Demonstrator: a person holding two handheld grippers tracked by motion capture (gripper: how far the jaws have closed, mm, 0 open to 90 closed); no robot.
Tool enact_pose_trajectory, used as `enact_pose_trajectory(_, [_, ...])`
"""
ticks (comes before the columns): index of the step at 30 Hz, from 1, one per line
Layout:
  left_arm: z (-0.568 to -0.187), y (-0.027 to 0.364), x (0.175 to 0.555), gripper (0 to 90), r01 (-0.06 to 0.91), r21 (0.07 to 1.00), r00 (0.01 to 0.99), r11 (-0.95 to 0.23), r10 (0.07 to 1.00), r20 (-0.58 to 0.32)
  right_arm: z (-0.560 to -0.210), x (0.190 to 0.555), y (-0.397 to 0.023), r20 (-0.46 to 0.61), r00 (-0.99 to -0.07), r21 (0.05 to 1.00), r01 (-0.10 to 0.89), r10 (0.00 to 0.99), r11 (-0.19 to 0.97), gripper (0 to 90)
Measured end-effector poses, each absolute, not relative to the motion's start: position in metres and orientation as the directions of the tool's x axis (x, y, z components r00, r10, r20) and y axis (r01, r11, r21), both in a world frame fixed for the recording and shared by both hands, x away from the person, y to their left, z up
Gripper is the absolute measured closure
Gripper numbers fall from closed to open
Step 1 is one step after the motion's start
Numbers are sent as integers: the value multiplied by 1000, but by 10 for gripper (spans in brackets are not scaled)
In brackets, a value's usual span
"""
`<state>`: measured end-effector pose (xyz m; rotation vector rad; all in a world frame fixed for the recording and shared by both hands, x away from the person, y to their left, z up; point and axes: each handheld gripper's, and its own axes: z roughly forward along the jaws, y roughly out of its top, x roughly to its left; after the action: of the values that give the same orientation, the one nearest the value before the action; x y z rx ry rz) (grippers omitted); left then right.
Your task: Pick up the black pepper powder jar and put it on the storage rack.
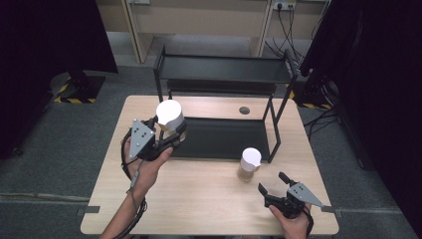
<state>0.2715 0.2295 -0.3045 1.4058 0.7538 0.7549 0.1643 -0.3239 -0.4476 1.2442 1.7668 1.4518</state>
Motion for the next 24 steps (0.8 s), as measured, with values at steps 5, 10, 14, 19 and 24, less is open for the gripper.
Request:
enact_pose_trajectory(5, [-300, 228, 277, 303, -12, 1000, 555, 27, 832, -15, -448, 164, -324, 150, -434, 948, 317, 888, -5, 74])
enact_pose_trajectory(10, [-295, 226, 283, 304, -12, 1000, 546, 28, 838, -17, -448, 164, -324, 147, -434, 949, 315, 889, -3, 74])
enact_pose_trajectory(14, [-290, 225, 287, 304, -13, 1000, 539, 28, 842, -17, -448, 164, -324, 151, -434, 948, 319, 888, -5, 74])
enact_pose_trajectory(19, [-284, 223, 292, 303, -14, 999, 531, 31, 847, -19, -448, 164, -324, 148, -434, 948, 318, 888, -3, 74])
enact_pose_trajectory(24, [-279, 222, 296, 304, -18, 999, 524, 30, 851, -16, -447, 165, -324, 147, -437, 948, 318, 887, -1, 74])
